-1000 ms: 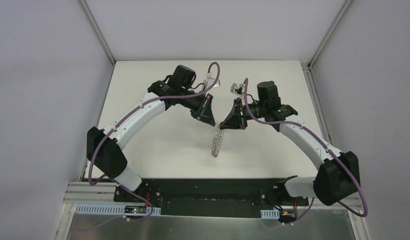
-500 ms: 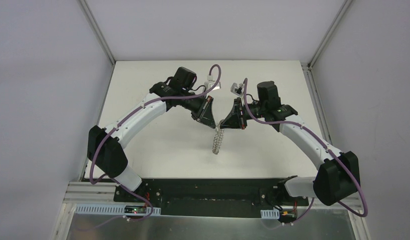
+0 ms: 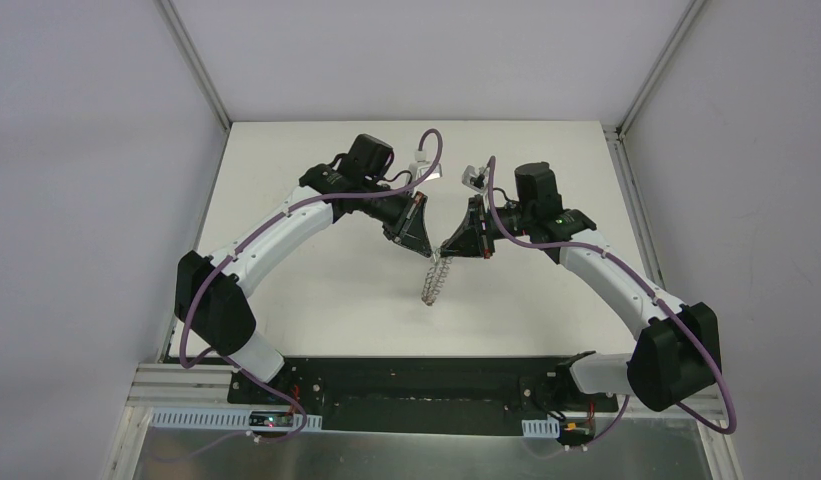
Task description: Put the keys on the keyring
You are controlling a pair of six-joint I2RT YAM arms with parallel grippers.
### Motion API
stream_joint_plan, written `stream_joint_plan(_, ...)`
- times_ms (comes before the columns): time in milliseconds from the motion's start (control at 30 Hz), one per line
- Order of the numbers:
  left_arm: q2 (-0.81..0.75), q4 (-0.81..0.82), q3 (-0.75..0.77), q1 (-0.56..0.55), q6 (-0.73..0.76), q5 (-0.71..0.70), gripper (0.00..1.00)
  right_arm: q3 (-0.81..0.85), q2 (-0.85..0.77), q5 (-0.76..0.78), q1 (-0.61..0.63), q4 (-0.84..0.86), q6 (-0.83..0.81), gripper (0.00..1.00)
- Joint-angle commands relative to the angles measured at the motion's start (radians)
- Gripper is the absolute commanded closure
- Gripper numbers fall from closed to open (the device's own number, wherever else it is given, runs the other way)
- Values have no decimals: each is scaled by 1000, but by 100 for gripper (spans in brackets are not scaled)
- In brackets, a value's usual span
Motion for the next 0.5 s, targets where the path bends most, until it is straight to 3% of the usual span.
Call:
stream_joint_plan(0,-22,15,10,-8,8,15,100,5,-35,-60,7,27,-12,100)
stream_joint_plan(467,3,5,29,-6,-1,37,100,2,-43,-86,7,9,-40,100)
